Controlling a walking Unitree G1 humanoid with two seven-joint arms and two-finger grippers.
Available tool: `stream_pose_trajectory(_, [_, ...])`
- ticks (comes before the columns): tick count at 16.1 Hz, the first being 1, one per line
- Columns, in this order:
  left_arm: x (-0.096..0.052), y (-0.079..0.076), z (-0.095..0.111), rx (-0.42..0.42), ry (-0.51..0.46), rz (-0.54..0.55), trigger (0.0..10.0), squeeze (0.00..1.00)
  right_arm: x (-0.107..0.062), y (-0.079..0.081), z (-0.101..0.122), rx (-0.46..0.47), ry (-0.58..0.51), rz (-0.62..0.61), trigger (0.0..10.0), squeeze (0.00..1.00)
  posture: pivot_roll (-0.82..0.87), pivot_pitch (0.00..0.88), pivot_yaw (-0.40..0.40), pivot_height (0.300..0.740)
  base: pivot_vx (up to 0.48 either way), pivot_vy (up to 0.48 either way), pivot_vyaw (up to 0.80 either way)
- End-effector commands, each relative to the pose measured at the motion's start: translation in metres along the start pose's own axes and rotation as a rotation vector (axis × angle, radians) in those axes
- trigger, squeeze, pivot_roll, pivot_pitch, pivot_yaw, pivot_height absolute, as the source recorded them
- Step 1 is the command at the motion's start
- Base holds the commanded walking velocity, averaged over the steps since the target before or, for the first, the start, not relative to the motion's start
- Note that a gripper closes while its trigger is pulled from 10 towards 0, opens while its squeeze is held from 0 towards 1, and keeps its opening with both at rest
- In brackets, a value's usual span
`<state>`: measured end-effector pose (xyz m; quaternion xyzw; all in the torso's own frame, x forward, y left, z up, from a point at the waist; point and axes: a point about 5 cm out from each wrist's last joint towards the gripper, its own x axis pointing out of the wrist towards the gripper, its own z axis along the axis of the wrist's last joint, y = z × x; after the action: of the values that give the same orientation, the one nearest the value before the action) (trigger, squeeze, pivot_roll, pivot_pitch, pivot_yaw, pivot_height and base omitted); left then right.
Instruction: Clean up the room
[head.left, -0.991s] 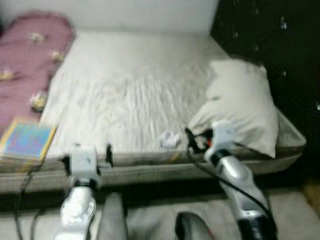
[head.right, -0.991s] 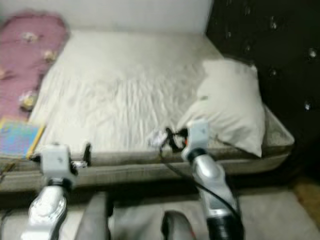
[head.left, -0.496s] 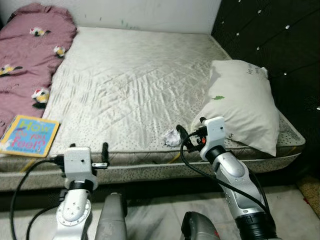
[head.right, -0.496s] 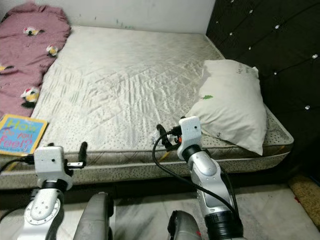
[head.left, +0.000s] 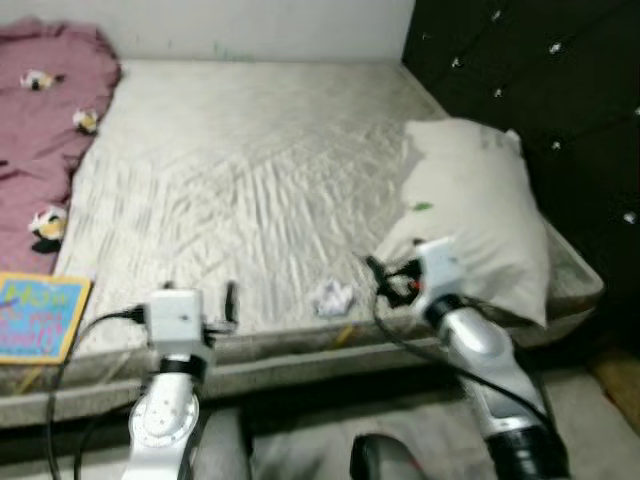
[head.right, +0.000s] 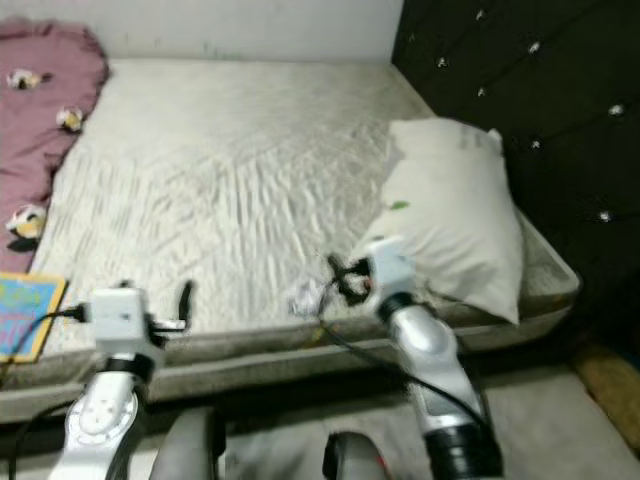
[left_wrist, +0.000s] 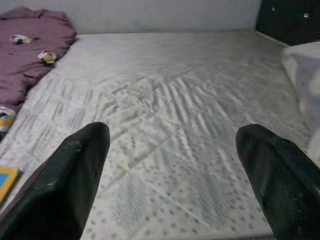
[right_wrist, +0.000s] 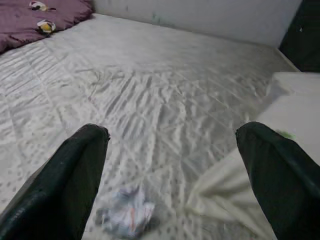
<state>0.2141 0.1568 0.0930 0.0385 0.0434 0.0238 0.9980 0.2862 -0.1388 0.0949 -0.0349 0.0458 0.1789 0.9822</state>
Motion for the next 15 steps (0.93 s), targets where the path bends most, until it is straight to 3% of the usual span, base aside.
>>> stream_pose_trajectory(1, [-0.0006,0.0086,0.0001,0.016,0.004,0.026,10.0,0.00,0.0057,0.0107,0.0063,0.006,-0.029,0.033,10.0,0.00,0.05,0.000,-0.091,0.641,0.360,0.000,0.00])
stream_pose_trajectory(6, [0.0016,0.0069,0.0000,0.016,0.012,0.018,10.0,0.00,0.0060,0.0096,0.0037,0.013,-0.023,0.033,10.0,0.00,0.05,0.000,-0.089,0.641,0.330,0.000,0.00])
stream_pose_trajectory(9, [0.0027,0.0093,-0.0023,0.041,0.032,0.052,10.0,0.00,0.0062,0.0112,0.0035,0.013,-0.026,0.048,10.0,0.00,0.05,0.000,-0.092,0.641,0.000,0.000,0.00])
stream_pose_trajectory(15, [0.0034,0.0101,-0.0027,0.046,0.039,0.067,10.0,0.00,0.0071,0.0119,0.0040,0.027,-0.038,0.061,10.0,0.00,0.05,0.000,-0.095,0.566,0.000,0.000,0.00])
